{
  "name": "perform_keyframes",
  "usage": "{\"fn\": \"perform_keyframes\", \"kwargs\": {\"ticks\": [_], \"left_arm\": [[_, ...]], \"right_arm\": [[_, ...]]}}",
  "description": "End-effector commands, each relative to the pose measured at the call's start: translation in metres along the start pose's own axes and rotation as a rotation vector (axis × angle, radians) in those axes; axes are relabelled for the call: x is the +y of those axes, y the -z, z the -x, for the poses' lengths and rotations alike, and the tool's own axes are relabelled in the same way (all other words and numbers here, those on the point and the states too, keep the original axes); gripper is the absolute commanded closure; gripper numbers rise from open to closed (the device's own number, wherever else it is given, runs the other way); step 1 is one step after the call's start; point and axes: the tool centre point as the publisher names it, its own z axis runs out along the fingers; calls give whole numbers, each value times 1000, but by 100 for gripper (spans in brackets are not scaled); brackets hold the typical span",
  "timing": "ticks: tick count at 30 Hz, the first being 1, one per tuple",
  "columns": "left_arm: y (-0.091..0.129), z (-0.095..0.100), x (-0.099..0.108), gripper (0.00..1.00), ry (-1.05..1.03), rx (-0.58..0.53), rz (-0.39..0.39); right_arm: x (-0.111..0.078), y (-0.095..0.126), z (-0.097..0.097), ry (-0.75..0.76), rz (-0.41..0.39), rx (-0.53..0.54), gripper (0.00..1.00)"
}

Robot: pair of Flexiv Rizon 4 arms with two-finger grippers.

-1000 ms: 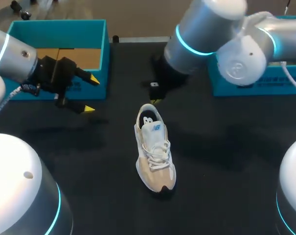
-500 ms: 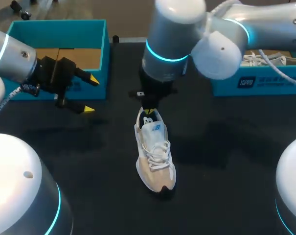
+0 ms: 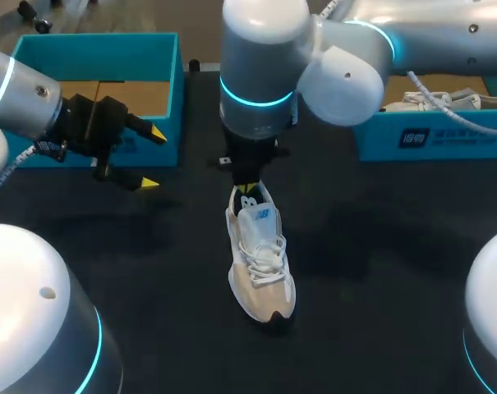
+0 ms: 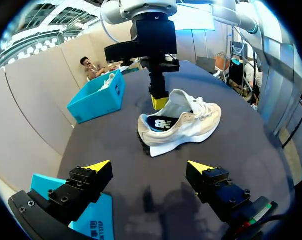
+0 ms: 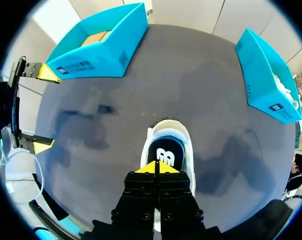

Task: Take the shoe out of the shoebox, open the shoe tongue, remove and reinsert the insole, then place the shoe into the shoebox

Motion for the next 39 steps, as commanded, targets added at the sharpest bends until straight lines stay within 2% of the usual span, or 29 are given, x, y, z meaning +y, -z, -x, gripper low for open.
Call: {"fn": "perform_keyframes", "kwargs": {"ticks": [1,13,32,35,39], "left_arm": [[1,-1,-1,0,0,-1,3],[1,-1,-1,0,0,-1,3],[1,-1,-1,0,0,-1,3],[1,-1,-1,0,0,-1,3],[1,-1,-1,0,0,-1,3]], "right_arm": [[-5,-15,5,-16,-7,10,100],[-25,-42,14,-56,-104,9,100],[-37,-86,20,-49,-208,23,100],[-36,-78,19,-44,-195,-8,100],[-26,-65,21,-43,-133,-40,100]]}}
